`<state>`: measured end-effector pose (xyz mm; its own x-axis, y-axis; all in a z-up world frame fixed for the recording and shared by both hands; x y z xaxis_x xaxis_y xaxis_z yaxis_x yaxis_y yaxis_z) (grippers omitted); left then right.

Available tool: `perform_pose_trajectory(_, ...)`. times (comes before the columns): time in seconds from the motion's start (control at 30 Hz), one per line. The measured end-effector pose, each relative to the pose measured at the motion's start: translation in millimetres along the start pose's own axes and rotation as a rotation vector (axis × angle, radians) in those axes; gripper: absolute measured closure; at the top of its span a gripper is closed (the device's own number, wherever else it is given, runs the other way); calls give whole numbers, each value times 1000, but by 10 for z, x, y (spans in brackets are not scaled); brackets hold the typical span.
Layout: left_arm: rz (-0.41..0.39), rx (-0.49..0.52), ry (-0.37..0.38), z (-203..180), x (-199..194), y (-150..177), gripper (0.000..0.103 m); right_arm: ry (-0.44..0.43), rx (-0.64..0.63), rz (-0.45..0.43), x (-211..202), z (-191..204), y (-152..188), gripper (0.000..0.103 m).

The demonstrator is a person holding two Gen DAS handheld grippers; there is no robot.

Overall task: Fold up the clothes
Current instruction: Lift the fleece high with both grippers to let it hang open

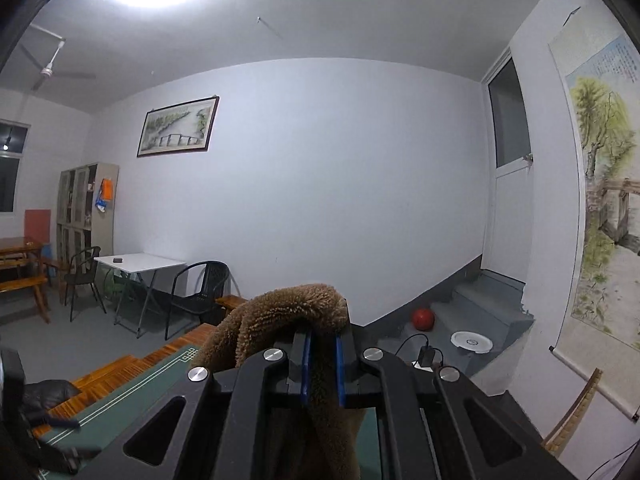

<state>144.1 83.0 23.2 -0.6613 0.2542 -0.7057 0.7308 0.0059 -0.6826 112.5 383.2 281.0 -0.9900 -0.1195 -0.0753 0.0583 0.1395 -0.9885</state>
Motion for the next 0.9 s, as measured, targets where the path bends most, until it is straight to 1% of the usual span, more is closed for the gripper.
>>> perform_pose_trajectory(0.17, 47, 108, 118, -272, 32, 225, 31, -1, -22, 8, 13, 30, 50, 93)
perform_pose_trajectory(0.4, 104, 227, 264, -606, 49, 452, 29, -8, 0, 23, 82, 129, 80, 93)
perform_pose_trajectory(0.6, 150, 318, 361, -888, 104, 629, 29, -17, -15, 28, 178, 272, 75, 93)
perform_pose_trajectory(0.63, 153, 333, 372, -941, 114, 649, 29, -19, -16, 28, 195, 291, 72, 93)
perform_pose_trajectory(0.7, 156, 362, 362, -1022, 183, 674, 29, -23, -16, 30, 221, 326, 69, 93)
perform_pose_trajectory(0.8, 164, 405, 316, -1111, 347, 707, 29, -33, -10, 29, 238, 362, 64, 93)
perform_pose_trajectory(0.83, 167, 413, 302, -1128, 400, 714, 29, -35, -9, 27, 236, 365, 65, 93)
perform_pose_trajectory(0.9, 174, 400, 299, -1122, 477, 720, 29, -39, -8, 22, 241, 377, 60, 93)
Point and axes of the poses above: each gripper's, at about its wrist camera, not at the fingertips, and x roughly the way its jaws point, z to its left, y to its underside, the point moved 4 cm from there along x, roughly the way its jaws point, and after that the axes turned 4 degrees about y, right-handed, at the moved point
